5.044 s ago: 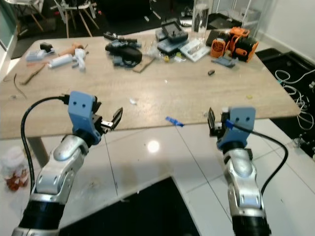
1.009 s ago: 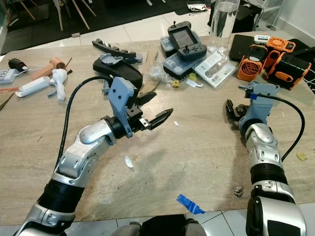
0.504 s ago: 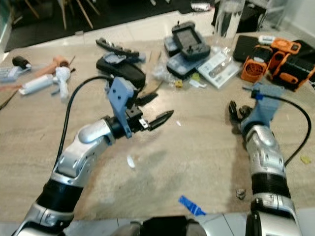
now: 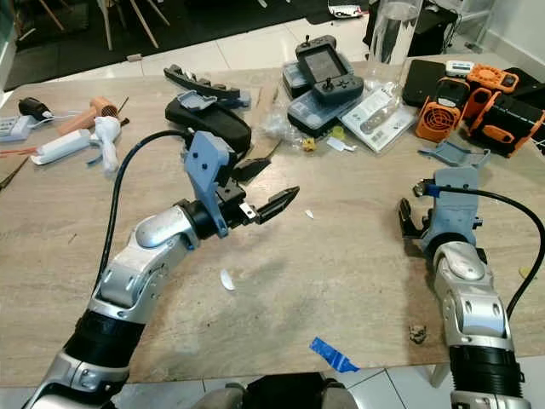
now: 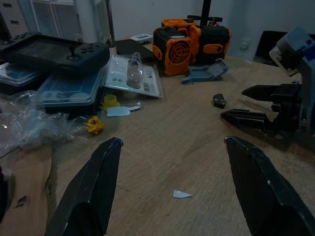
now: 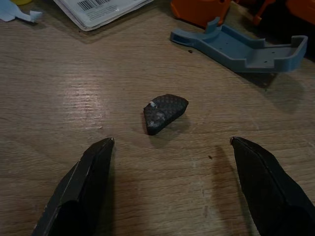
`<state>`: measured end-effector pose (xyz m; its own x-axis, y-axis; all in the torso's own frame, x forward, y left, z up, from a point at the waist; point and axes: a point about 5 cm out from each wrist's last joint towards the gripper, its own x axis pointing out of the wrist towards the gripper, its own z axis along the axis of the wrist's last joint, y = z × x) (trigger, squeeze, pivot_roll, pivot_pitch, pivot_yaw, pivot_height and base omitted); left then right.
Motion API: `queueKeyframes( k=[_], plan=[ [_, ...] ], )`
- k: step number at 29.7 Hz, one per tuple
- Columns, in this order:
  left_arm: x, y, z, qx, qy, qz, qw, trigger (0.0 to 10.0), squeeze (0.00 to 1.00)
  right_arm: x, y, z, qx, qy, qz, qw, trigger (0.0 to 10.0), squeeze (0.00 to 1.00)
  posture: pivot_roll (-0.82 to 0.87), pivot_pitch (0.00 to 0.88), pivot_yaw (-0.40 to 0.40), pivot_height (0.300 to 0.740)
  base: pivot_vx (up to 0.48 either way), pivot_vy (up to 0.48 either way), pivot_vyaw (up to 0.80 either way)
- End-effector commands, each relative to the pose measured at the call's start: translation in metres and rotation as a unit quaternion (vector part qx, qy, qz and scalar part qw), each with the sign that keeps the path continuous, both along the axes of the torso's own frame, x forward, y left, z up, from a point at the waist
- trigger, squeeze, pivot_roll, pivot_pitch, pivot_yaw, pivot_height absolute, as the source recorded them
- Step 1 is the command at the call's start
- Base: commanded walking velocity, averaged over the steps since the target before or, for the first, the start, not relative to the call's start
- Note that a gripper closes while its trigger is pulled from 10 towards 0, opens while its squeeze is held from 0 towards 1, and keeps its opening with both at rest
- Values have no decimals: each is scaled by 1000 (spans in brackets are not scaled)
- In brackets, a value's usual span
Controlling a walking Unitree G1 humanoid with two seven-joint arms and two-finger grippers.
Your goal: Picking trash to rubbish bin
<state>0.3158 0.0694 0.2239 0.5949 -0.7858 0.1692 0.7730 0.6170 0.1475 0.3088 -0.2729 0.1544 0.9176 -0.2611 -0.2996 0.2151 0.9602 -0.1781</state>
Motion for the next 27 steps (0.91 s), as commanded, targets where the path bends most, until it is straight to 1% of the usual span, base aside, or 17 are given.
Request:
queueKeyframes(
  k=[1, 3, 5, 7, 9, 13, 17, 19, 21, 24, 27],
  plan=[
    [1, 0, 0, 2, 3, 2, 1000, 10000, 0, -10, -7, -20, -9, 54, -21, 998, 10000, 0, 17, 254, 107, 740, 0, 0, 0],
    [1, 0, 0, 3, 2, 3, 1000, 10000, 0, -8, -9, -20, -18, 52, -22, 998, 10000, 0, 18, 254, 107, 740, 0, 0, 0],
    [2, 0, 0, 5, -1, 4, 1000, 10000, 0, -5, -9, -17, -42, 38, -4, 998, 10000, 0, 18, 254, 106, 740, 0, 0, 0],
    [2, 0, 1, 7, -3, 4, 1000, 10000, 0, -1, -7, -16, -47, 24, 5, 999, 10000, 0, 17, 255, 106, 740, 0, 0, 0],
    [1, -2, 0, 8, -3, 2, 1000, 10000, 0, 4, -6, -16, -27, 4, 9, 1000, 10000, 0, 17, 254, 106, 740, 0, 0, 0],
    [1, -3, 0, 9, -4, 1, 1000, 10000, 0, 8, -9, -22, -5, 7, -2, 1000, 10000, 0, 21, 253, 107, 740, 0, 0, 0],
    [1, -3, 0, 17, -8, 0, 1000, 10000, 0, 12, -11, -26, -1, 15, 0, 1000, 10000, 0, 21, 253, 107, 740, 0, 0, 0],
    [2, -3, 0, 17, -7, -1, 1000, 10000, 0, 14, -8, -30, 35, 20, 7, 999, 10000, 0, 22, 255, 111, 740, 0, 0, 0],
    [2, -2, 0, 17, -7, -1, 1000, 10000, 0, 16, -7, -32, 52, 21, 11, 998, 10000, 0, 26, 255, 112, 740, 0, 0, 0],
    [2, -2, 0, 17, -7, -1, 1000, 10000, 0, 16, -7, -32, 52, 21, 11, 998, 10000, 0, 26, 255, 112, 740, 0, 0, 0],
    [3, -2, 1, 18, -8, -1, 1000, 10000, 0, 19, -5, -35, 62, 28, 18, 998, 10000, 0, 27, 257, 116, 740, 0, 0, 0]
  ],
)
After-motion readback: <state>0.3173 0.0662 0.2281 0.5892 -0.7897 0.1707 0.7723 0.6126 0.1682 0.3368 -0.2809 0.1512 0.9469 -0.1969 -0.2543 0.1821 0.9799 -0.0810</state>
